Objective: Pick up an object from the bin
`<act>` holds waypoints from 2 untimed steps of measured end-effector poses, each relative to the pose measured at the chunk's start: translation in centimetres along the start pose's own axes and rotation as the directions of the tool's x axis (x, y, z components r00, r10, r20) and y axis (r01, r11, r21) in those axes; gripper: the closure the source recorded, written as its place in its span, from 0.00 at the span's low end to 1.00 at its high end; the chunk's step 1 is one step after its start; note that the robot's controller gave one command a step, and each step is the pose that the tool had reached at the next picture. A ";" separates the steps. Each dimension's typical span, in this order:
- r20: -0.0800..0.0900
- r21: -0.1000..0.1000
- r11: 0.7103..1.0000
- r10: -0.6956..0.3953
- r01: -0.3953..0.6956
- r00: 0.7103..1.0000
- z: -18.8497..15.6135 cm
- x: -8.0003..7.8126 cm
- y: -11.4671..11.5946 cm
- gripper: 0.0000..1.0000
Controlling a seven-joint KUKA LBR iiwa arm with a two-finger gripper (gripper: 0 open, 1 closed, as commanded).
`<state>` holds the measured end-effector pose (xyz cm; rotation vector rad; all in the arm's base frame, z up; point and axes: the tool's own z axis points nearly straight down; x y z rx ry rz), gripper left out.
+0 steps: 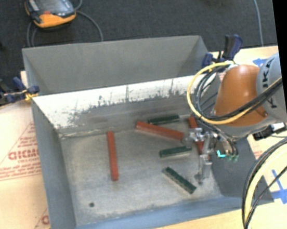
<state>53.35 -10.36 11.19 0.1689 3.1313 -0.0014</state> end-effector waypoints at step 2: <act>-0.002 -0.001 0.998 0.069 -0.069 0.998 2.7 1.2 1.2 0.00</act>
Offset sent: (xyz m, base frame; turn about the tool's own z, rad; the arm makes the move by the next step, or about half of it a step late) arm -0.0185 0.0277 -0.0419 0.1376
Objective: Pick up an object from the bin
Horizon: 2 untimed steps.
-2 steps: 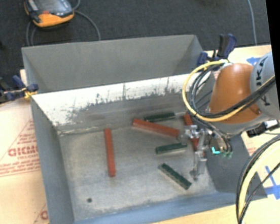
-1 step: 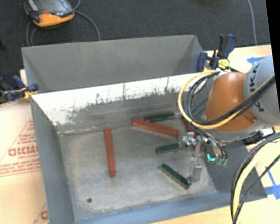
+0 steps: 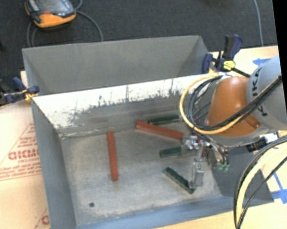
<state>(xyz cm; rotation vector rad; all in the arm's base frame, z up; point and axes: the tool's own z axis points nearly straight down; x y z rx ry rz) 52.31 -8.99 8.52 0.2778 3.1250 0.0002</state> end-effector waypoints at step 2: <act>-0.004 0.000 0.996 0.088 -0.088 0.996 1.1 4.5 6.6 1.00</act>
Offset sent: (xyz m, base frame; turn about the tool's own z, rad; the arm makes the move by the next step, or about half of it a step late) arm -0.0329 0.0730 -0.0109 0.0922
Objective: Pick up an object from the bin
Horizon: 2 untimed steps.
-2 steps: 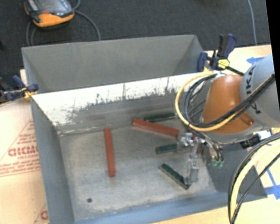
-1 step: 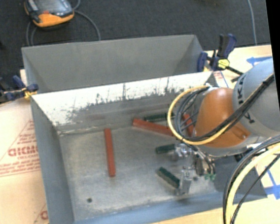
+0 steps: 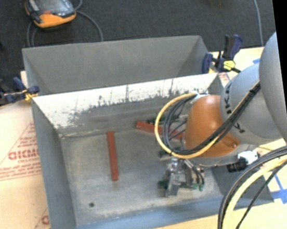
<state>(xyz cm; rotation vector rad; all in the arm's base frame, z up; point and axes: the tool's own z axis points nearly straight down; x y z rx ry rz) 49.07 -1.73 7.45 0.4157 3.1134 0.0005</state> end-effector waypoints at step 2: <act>0.001 0.001 1.000 -0.030 0.030 1.000 -0.5 -0.8 -1.1 1.00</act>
Offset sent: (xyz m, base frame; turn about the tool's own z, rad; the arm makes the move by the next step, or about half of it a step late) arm 0.0146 -0.0342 0.0159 -0.0889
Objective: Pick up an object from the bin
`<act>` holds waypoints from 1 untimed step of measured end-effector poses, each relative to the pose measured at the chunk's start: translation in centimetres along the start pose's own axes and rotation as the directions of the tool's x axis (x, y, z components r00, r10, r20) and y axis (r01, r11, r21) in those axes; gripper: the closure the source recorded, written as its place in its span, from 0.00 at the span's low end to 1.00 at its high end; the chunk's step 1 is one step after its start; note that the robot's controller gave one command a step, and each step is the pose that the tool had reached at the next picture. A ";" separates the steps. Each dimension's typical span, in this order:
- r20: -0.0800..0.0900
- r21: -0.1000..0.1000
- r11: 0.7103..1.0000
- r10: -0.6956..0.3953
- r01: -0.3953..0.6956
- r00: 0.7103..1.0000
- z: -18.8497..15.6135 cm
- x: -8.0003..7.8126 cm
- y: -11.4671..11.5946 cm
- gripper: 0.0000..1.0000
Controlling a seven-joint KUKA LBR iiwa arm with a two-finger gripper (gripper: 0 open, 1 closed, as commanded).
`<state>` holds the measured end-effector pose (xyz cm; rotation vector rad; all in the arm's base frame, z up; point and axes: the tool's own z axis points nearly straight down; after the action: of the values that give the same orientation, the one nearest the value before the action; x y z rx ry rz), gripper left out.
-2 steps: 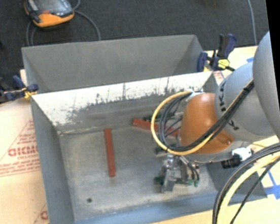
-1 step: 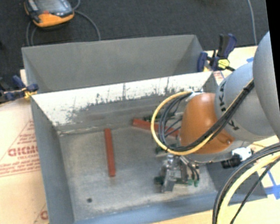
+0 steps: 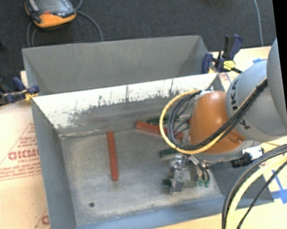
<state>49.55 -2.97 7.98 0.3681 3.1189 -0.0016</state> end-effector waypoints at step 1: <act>0.002 -0.001 1.000 -0.024 0.024 1.000 -12.7 0.1 -0.3 1.00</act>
Offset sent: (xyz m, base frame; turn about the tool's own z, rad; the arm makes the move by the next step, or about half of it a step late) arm 0.0000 0.0000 0.0000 0.0000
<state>49.33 -3.27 20.69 0.3298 3.1210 -0.0004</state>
